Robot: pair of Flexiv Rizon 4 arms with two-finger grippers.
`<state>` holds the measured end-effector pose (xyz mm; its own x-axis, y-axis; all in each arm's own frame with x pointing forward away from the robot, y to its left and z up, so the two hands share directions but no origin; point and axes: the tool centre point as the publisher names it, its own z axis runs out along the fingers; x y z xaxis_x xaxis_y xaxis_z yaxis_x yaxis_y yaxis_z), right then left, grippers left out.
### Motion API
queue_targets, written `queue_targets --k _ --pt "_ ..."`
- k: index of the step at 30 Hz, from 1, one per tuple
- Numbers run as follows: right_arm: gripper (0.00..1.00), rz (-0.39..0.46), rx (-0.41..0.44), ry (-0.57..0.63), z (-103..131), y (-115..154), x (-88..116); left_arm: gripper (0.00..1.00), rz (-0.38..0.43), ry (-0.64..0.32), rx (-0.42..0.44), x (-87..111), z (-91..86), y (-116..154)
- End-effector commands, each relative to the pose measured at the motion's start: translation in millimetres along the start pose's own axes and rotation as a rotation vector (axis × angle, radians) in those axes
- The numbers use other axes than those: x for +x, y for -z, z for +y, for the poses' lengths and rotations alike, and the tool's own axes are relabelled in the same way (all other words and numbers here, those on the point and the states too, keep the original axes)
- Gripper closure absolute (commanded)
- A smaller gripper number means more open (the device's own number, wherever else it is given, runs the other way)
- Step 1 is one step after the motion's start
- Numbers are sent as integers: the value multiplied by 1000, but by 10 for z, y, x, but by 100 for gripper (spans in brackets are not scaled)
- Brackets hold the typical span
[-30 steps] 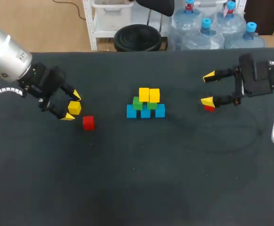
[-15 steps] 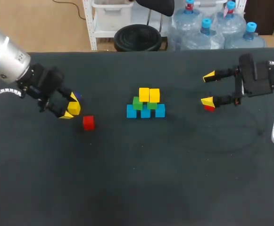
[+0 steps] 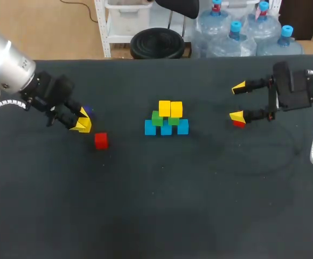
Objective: Place the blue cubes, place green cubes on the blue cubes, place the yellow cubes on the green cubes, then place the red cubes on the yellow cubes, and place purple cube on the red cubes.
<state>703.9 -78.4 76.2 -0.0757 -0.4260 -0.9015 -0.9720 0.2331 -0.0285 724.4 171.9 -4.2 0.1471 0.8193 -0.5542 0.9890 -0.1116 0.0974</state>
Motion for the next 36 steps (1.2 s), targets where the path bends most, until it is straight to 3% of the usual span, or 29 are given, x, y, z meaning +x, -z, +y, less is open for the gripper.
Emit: queue_targets --k 1,11,19,36 --pt "0 -2 1 1 -2 -8 5 100 4 -1 0 -38 11 7" --pt "0 -2 1 1 -2 -8 5 100 0 15 -12 -215 54 82" --pt "0 -2 1 1 -2 -8 5 100 18 124 -61 -507 204 183" --pt "0 -2 1 1 -2 -8 5 100 119 33 0 -1136 464 45"
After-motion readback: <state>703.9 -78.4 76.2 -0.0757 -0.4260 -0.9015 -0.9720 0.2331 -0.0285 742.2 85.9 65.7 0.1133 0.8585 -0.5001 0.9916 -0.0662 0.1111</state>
